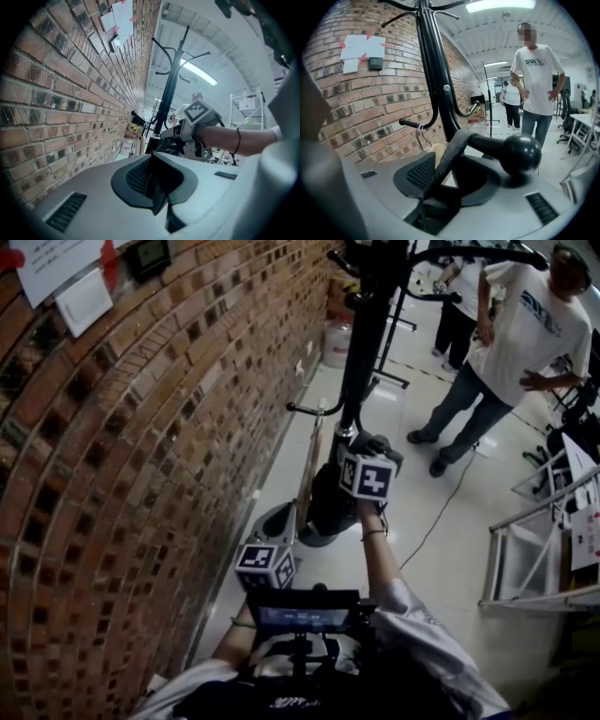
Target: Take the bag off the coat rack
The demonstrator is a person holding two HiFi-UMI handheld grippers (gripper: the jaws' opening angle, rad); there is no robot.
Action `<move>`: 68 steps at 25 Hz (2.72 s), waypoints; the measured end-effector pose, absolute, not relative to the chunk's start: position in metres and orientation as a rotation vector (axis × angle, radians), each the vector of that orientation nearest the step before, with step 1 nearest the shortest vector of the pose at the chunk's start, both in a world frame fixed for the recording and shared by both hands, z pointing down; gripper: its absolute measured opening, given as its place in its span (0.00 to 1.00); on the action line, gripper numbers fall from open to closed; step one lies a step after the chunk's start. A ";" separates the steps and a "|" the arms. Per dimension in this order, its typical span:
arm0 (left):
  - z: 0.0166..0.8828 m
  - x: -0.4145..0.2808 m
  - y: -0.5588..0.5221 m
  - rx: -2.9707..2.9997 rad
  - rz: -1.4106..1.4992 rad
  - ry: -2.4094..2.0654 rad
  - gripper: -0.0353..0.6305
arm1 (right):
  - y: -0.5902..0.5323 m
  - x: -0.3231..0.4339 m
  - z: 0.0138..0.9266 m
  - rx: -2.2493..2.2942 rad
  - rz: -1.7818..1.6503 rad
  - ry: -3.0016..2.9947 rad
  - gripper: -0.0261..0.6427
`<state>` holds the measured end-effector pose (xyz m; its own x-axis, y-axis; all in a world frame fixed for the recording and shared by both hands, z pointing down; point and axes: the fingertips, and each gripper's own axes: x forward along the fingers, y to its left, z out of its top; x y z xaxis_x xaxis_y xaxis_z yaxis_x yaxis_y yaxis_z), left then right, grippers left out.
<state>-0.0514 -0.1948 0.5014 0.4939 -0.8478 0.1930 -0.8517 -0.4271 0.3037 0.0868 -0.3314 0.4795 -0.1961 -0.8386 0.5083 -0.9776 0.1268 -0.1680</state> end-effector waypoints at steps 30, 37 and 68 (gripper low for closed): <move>0.506 -0.041 -0.218 2.346 0.008 -1.441 0.07 | -0.288 0.086 0.404 1.718 1.032 -2.623 0.09; 0.505 -0.033 -0.214 2.362 0.012 -1.401 0.07 | -0.265 0.104 0.372 1.757 1.033 -2.677 0.09; 0.511 -0.010 -0.201 2.443 0.075 -1.291 0.07 | -0.163 0.172 0.484 1.967 1.197 -2.388 0.09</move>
